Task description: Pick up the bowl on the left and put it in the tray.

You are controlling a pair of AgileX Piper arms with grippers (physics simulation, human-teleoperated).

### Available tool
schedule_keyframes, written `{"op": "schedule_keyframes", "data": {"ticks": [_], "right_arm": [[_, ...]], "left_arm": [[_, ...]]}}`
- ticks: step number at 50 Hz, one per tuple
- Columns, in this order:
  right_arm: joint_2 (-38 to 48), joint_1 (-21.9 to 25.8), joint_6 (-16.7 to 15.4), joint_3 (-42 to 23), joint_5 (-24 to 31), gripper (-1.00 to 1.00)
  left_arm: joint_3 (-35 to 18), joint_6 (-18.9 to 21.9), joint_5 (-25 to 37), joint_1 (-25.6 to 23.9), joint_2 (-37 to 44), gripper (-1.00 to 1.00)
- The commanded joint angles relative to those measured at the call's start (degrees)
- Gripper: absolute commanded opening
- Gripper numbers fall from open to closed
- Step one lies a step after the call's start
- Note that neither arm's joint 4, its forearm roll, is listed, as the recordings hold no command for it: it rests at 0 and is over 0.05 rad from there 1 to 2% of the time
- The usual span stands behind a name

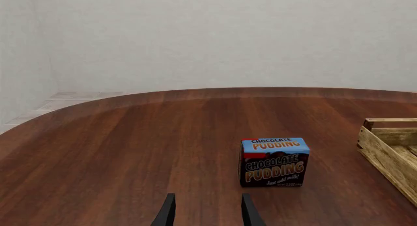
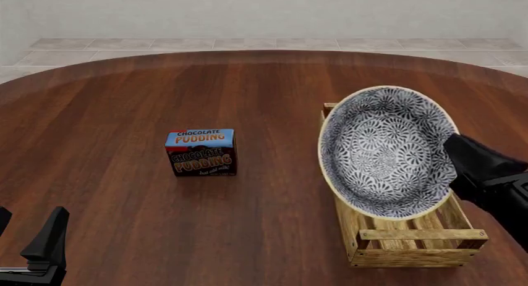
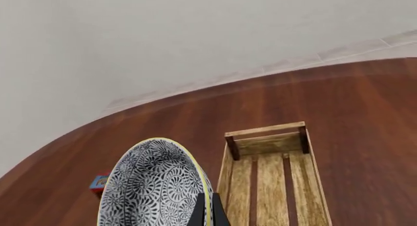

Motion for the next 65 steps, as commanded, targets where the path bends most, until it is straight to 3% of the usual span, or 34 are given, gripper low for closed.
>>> {"op": "schedule_keyframes", "data": {"ticks": [1, 65], "right_arm": [[0.41, -1.72, 0.70, 0.52, -1.10, -1.00], [2.53, -7.39, 3.19, 3.96, -4.57, -1.00]], "left_arm": [[0.00, 0.00, 0.00, 0.00, 0.00, 1.00], [0.00, 0.00, 0.00, 0.00, 0.00, 1.00]]}}
